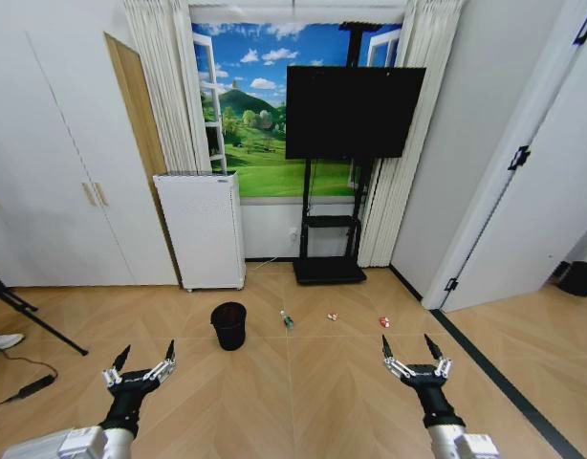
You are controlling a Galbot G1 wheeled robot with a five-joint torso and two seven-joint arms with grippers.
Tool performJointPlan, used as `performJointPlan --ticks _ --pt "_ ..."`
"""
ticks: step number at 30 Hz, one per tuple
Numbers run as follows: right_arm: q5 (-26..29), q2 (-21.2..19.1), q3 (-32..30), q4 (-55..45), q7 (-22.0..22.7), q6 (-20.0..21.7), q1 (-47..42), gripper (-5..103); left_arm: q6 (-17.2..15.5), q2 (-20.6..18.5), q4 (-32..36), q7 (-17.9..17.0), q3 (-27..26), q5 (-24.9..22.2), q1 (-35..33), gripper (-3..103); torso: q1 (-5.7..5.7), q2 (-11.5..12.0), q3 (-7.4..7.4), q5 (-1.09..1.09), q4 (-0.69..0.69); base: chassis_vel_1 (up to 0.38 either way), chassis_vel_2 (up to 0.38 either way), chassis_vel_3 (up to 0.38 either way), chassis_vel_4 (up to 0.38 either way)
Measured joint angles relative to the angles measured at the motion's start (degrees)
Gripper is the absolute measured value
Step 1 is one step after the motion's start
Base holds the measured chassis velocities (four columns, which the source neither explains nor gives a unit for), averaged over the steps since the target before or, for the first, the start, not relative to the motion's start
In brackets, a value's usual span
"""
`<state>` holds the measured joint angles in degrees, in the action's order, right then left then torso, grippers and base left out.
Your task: Pick up the trash bin and place the garbage on the floor into it.
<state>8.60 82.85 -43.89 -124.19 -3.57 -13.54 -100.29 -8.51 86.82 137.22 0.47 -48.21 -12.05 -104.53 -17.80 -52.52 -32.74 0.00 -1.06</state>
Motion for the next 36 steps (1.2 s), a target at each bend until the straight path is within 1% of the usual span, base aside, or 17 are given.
performJointPlan --ticks 10,12,14,26,27,28,29,30,31,32,33,34,35,36 --pt "0.25 -0.34 0.09 0.78 0.26 0.01 0.5 100 0.04 0.09 0.24 0.0 -0.01 0.3 -0.7 98 -0.02 0.01 -0.01 0.0 0.0 -0.219 0.217 0.229 -0.235" --pt "0.23 -0.39 0.12 0.84 0.29 0.01 0.39 100 0.08 0.16 0.45 0.02 0.05 0.32 -0.94 98 -0.02 0.01 0.0 -0.02 0.0 -0.275 0.294 0.297 -0.297" --pt "0.21 -0.4 0.12 0.94 0.3 -0.01 0.33 100 0.11 0.18 0.48 0.03 0.05 0.33 -1.06 98 -0.02 0.01 -0.01 0.01 0.0 -0.272 0.322 0.3 -0.337" --pt "0.06 0.3 0.07 2.0 0.73 -0.47 0.88 100 0.34 0.39 0.86 0.08 -0.19 0.43 -1.7 98 -0.04 0.01 -0.01 -0.01 0.0 -0.354 0.357 0.354 -0.357" --pt "-0.03 0.31 0.08 2.08 0.83 -0.5 0.92 100 0.34 0.44 0.87 0.08 -0.24 0.36 -1.7 98 -0.03 0.01 -0.01 0.04 0.0 -0.364 0.359 0.373 -0.355" --pt "-0.03 0.31 0.08 2.08 0.83 -0.5 0.92 100 0.34 0.44 0.87 0.08 -0.24 0.36 -1.7 98 -0.03 0.01 -0.01 0.04 0.0 -0.364 0.359 0.373 -0.355" --pt "-0.09 0.33 0.1 2.16 0.87 -0.51 1.0 100 0.35 0.48 0.87 0.08 -0.27 0.34 -1.69 98 -0.03 0.02 -0.01 0.02 0.0 -0.364 0.349 0.373 -0.355" --pt "-0.13 0.37 0.15 2.28 0.92 -0.51 1.08 100 0.37 0.51 0.88 0.08 -0.31 0.33 -1.68 98 -0.04 0.02 -0.02 -0.05 0.01 -0.344 0.36 0.338 -0.367" --pt "-0.13 0.37 0.15 2.28 0.92 -0.51 1.08 100 0.37 0.51 0.88 0.08 -0.31 0.33 -1.68 98 -0.04 0.02 -0.02 -0.05 0.01 -0.344 0.36 0.338 -0.367" --pt "-0.15 0.44 0.18 2.34 0.95 -0.51 1.15 100 0.38 0.5 0.87 0.09 -0.33 0.33 -1.67 98 -0.03 0.02 -0.01 -0.02 0.01 -0.337 0.36 0.338 -0.341" --pt "-0.16 0.52 0.17 2.44 0.99 -0.61 1.18 100 0.38 0.45 0.84 0.1 -0.32 0.34 -1.66 98 -0.02 0.01 0.0 0.05 0.0 -0.373 0.352 0.344 -0.35" --pt "-0.16 0.52 0.17 2.44 0.99 -0.61 1.18 100 0.38 0.45 0.84 0.1 -0.32 0.34 -1.66 98 -0.02 0.01 0.0 0.05 0.0 -0.373 0.352 0.344 -0.35" --pt "-0.16 0.56 0.17 2.57 1.0 -0.7 1.2 100 0.39 0.42 0.84 0.11 -0.33 0.35 -1.66 98 -0.02 0.01 0.0 -0.03 0.0 -0.373 0.337 0.346 -0.35" --pt "-0.17 0.57 0.16 2.73 1.0 -0.81 1.23 100 0.39 0.4 0.83 0.15 -0.31 0.38 -1.66 98 -0.04 0.02 -0.02 -0.04 0.02 -0.31 0.337 0.335 -0.347"
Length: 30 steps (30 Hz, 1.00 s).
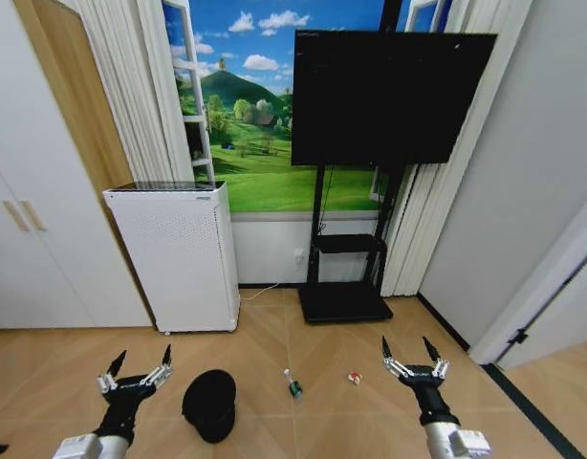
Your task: Pick up the trash bin and place the garbage on the floor into it.
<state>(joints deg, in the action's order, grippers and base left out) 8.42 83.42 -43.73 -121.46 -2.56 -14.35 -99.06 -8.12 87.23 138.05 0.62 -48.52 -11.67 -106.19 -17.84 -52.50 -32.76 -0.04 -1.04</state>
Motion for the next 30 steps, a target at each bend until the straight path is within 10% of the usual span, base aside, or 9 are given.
performJointPlan --ticks 11,30 --pt "-0.27 -0.26 -0.1 0.5 0.88 -0.44 0.44 100 0.09 0.0 -0.27 0.07 -0.01 0.16 -0.07 98 -0.04 0.01 -0.01 0.0 0.0 -0.341 0.305 0.328 -0.315" --pt "-0.96 -0.5 0.16 1.27 0.79 -1.56 0.52 100 0.52 0.16 -0.8 0.64 -0.07 0.82 -0.21 97 0.05 -0.02 0.02 0.05 -0.01 -0.063 -0.041 0.044 0.059"
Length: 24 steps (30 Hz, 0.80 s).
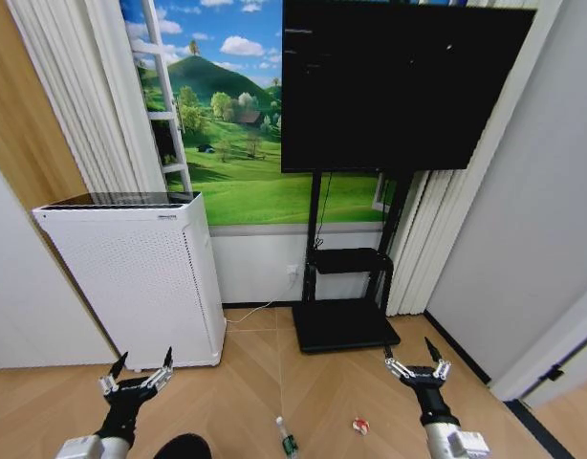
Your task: Pick up the trash bin and place the garbage on the floor into it.
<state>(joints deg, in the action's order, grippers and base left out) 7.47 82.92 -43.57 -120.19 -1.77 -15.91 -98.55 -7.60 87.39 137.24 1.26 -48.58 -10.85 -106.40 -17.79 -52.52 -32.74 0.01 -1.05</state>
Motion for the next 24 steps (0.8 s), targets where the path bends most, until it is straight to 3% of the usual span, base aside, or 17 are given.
performJointPlan --ticks 8,11,15,20,24 --pt "-0.05 0.14 0.04 -0.02 -0.08 0.0 -0.1 100 0.13 -0.01 -0.12 0.09 -0.05 0.08 0.06 101 -0.03 0.01 -0.01 -0.02 0.0 0.0 0.0 0.0 0.0" --pt "-0.05 0.24 0.04 -0.15 -0.09 -0.02 -0.16 100 0.14 0.01 -0.12 0.11 -0.03 0.09 0.06 96 -0.02 0.01 0.0 -0.01 0.0 0.0 0.0 0.0 0.0" --pt "-0.14 0.34 0.02 -0.29 -0.62 -0.11 -0.23 100 0.18 -0.02 -0.11 0.14 -0.01 0.1 0.07 102 -0.02 0.01 -0.01 -0.01 0.0 0.0 0.0 0.0 0.0" --pt "-0.17 0.2 -0.06 -0.3 -0.91 -0.51 -0.41 100 0.4 -0.05 -0.1 0.07 0.02 0.31 0.06 96 -0.02 0.01 0.0 -0.01 0.0 0.0 0.0 0.0 0.0" --pt "-0.18 0.0 -0.13 -0.3 -0.91 -0.56 -0.42 100 1.05 -0.05 -0.11 0.01 -0.01 1.66 -0.21 98 -0.01 0.0 0.0 -0.01 0.0 -0.052 0.03 0.047 -0.046"
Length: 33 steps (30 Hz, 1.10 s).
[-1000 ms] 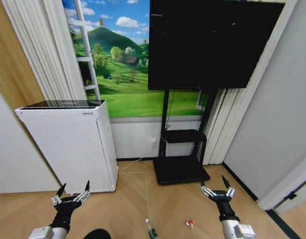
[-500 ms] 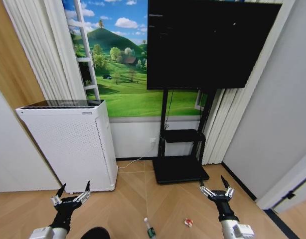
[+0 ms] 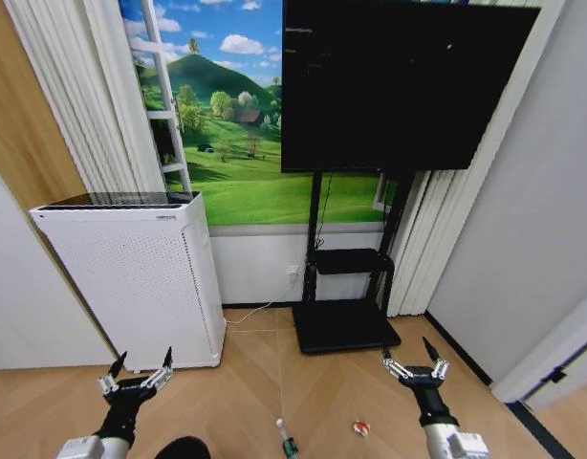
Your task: Pick up the trash bin and place the garbage on the floor into it.
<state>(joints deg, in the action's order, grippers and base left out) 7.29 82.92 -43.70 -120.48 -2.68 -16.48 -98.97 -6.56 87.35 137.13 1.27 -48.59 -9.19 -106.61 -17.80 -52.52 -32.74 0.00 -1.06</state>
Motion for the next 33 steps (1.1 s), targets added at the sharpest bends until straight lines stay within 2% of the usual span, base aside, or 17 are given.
performJointPlan --ticks 2,8,15,24,33 --pt "0.0 -0.04 -0.01 0.02 0.02 -0.07 0.02 100 0.48 0.02 -0.13 -0.23 -0.03 0.55 0.03 99 0.0 0.0 0.0 0.0 0.0 -0.097 0.064 0.089 -0.101" --pt "-0.4 0.23 -0.05 0.26 -0.08 -2.33 0.11 100 6.01 0.17 -1.78 0.32 -0.73 2.52 0.18 100 -0.05 0.02 -0.02 0.0 0.0 -0.151 0.14 0.172 -0.17" --pt "-0.71 0.37 0.08 0.78 -0.49 -3.2 0.22 100 6.06 0.46 -1.87 0.64 -0.78 2.3 0.19 100 0.15 0.53 0.24 0.0 0.01 -0.08 0.061 0.074 -0.075" --pt "-0.86 0.35 0.12 1.38 -1.77 -4.19 0.25 100 6.12 0.92 -2.27 0.76 -1.02 0.5 -0.1 100 1.37 3.14 1.76 0.01 0.0 0.04 -0.033 -0.037 0.032" --pt "-2.41 0.91 -0.33 1.34 -2.69 -4.08 -0.47 100 5.71 0.09 -3.96 1.06 -2.7 -3.64 -0.72 100 2.56 5.95 3.37 0.01 0.01 0.0 0.0 0.0 0.0"
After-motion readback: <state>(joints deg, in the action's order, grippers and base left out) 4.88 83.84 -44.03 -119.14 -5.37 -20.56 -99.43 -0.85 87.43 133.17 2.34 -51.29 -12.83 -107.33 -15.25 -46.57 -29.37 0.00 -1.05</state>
